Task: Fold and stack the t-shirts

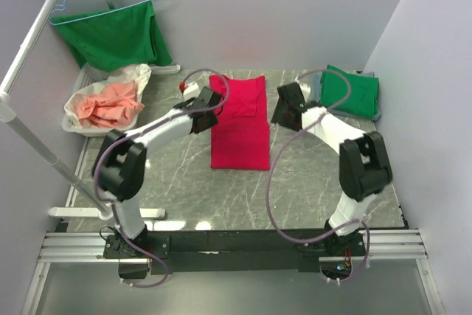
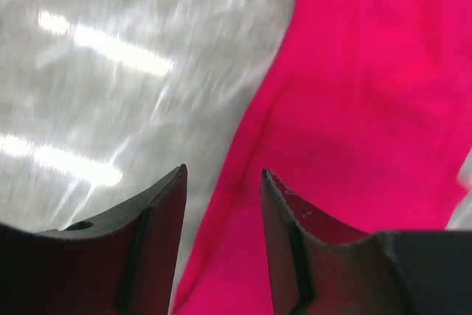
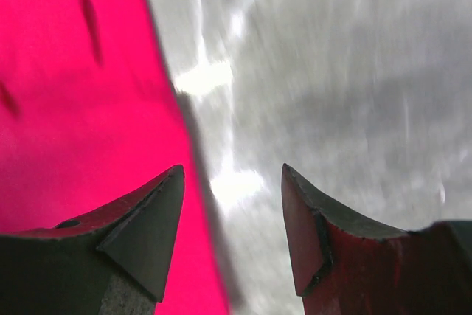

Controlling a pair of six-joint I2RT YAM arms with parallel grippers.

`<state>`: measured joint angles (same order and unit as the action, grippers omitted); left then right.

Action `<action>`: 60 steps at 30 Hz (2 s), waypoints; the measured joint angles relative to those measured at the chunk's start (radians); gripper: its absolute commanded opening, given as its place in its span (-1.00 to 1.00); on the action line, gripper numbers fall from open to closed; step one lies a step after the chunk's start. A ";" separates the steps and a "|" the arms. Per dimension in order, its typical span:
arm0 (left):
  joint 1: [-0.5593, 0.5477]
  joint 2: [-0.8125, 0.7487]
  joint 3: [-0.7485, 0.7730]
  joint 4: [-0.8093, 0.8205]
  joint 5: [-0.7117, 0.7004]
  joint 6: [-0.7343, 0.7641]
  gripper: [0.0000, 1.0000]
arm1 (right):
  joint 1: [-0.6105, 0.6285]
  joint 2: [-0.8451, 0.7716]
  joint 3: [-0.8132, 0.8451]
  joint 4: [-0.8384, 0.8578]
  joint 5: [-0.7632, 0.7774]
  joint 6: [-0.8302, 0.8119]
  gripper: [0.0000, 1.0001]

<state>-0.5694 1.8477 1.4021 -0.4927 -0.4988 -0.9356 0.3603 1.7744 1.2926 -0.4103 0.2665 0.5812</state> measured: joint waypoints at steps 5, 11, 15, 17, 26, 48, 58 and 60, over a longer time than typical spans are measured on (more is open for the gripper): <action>-0.002 -0.208 -0.305 0.083 0.149 0.018 -0.04 | 0.004 -0.215 -0.284 0.008 -0.076 -0.004 0.24; -0.002 -0.333 -0.492 0.204 0.310 0.059 -0.07 | 0.009 -0.400 -0.436 0.045 -0.161 -0.004 0.24; -0.002 -0.333 -0.560 0.289 0.419 0.070 -0.09 | 0.013 -0.431 -0.502 0.097 -0.222 -0.003 0.24; -0.002 -0.330 -0.587 0.324 0.463 0.071 -0.09 | 0.014 -0.430 -0.537 0.121 -0.252 -0.003 0.24; -0.002 -0.272 -0.620 0.422 0.583 0.068 -0.20 | 0.022 -0.372 -0.601 0.230 -0.358 -0.002 0.19; 0.000 -0.253 -0.679 0.482 0.584 0.024 -0.98 | 0.063 -0.230 -0.609 0.386 -0.513 0.015 -0.36; -0.001 -0.262 -0.700 0.512 0.586 0.011 -0.99 | 0.098 -0.201 -0.608 0.404 -0.506 0.032 -1.00; -0.002 -0.290 -0.723 0.507 0.574 0.008 -0.98 | 0.108 -0.210 -0.608 0.391 -0.491 0.032 -1.00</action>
<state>-0.5713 1.5581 0.6796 0.0147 0.0750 -0.9272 0.4679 1.5646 0.6846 -0.0189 -0.2241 0.6136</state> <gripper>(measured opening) 0.029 0.017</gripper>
